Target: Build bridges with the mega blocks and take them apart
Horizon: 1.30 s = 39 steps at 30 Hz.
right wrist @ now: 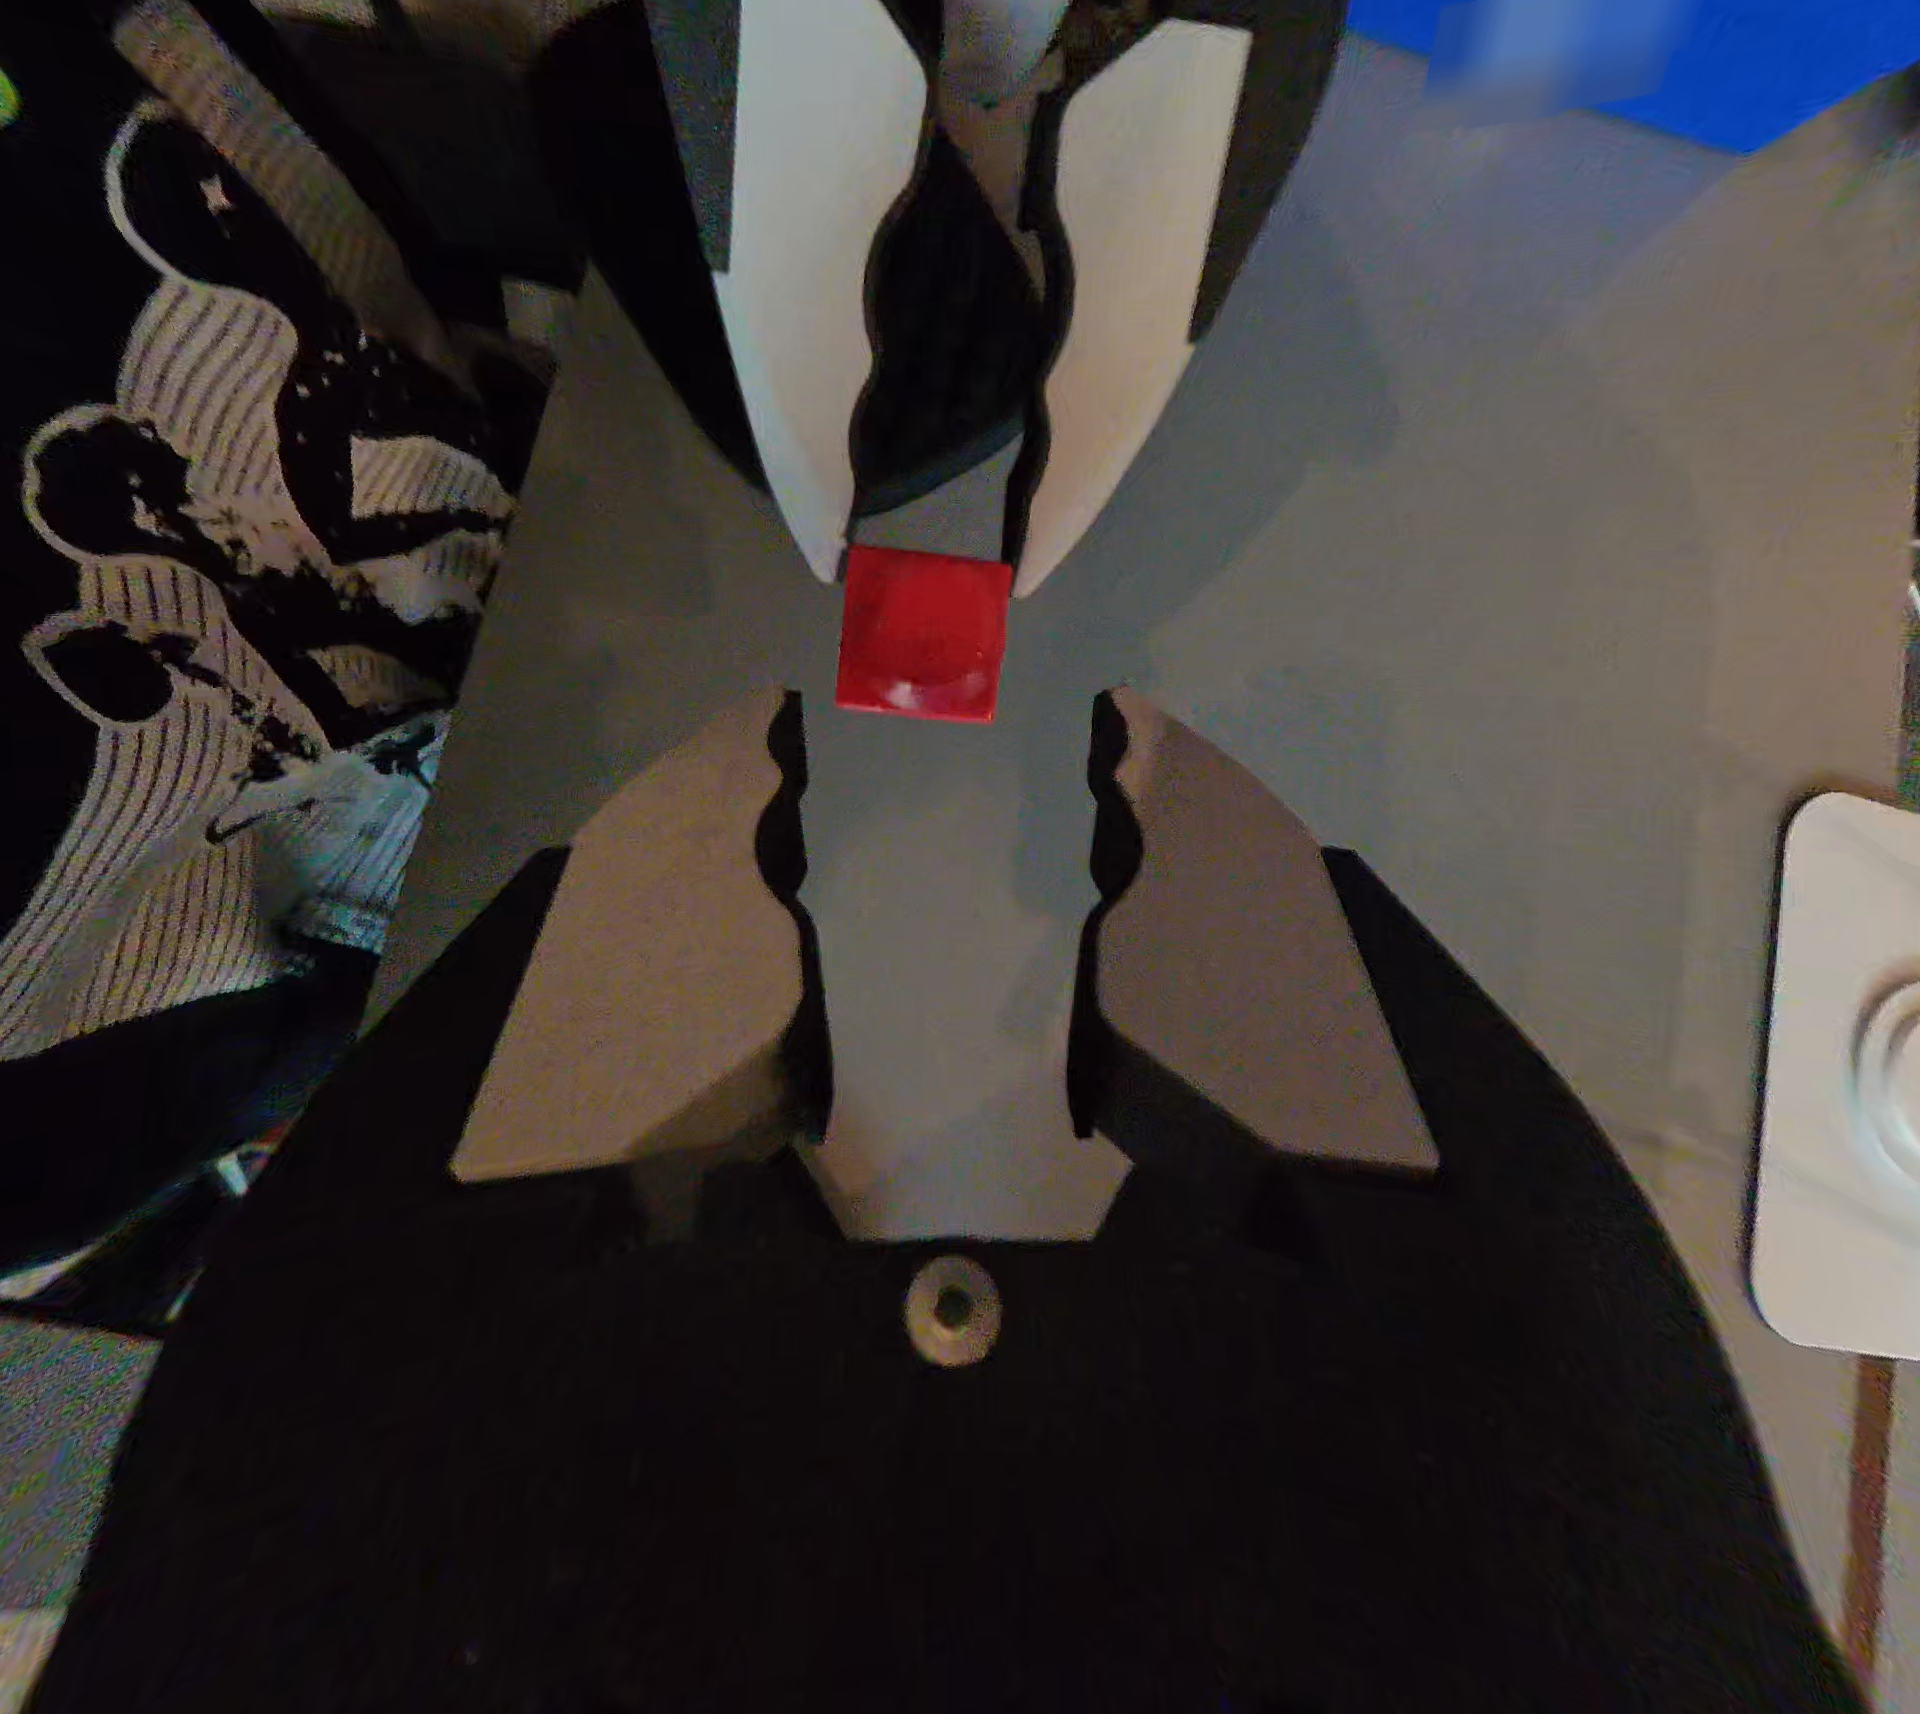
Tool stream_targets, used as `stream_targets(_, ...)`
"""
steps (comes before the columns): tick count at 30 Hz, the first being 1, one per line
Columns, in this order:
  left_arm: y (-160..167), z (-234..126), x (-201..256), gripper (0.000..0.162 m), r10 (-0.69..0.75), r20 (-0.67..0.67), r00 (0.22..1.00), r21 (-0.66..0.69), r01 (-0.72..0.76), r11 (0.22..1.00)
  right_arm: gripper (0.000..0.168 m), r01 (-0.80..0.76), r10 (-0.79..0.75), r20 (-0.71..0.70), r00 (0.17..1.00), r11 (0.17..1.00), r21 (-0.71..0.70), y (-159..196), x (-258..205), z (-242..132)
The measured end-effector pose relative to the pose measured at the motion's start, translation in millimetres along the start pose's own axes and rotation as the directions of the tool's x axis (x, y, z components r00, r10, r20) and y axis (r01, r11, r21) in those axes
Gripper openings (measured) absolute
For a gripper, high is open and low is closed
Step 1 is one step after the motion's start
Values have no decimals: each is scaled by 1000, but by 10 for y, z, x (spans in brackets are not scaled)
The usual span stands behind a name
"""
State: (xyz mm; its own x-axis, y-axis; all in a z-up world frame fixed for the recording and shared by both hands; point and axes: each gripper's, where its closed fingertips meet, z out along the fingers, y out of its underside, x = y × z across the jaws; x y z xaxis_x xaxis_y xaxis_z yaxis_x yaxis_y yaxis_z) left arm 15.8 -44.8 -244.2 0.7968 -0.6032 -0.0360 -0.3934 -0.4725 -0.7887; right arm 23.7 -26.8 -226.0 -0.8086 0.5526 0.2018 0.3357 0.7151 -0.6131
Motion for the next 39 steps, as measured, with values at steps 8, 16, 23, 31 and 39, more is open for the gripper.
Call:
stream_targets(8,-12,56,33,33,30,-2,1000,-8,-30,1000,46,32,-29,19,999,988,-149,64,-67,202)
stream_targets(16,-16,-7,-91,44,-43,69,997,96,36,995,34,50,-53,-9,999,973,-226,119,21,227)
stream_targets(23,103,-441,-241,61,-237,178,955,331,169,928,34,10,-7,8,1000,923,-384,483,265,386)
stream_targets(31,286,-865,-277,60,-300,252,920,427,172,888,34,-53,88,52,995,877,-477,728,328,628)
stream_targets(39,302,-953,-312,58,-265,300,916,434,117,893,34,-77,121,67,990,882,-465,753,329,759)
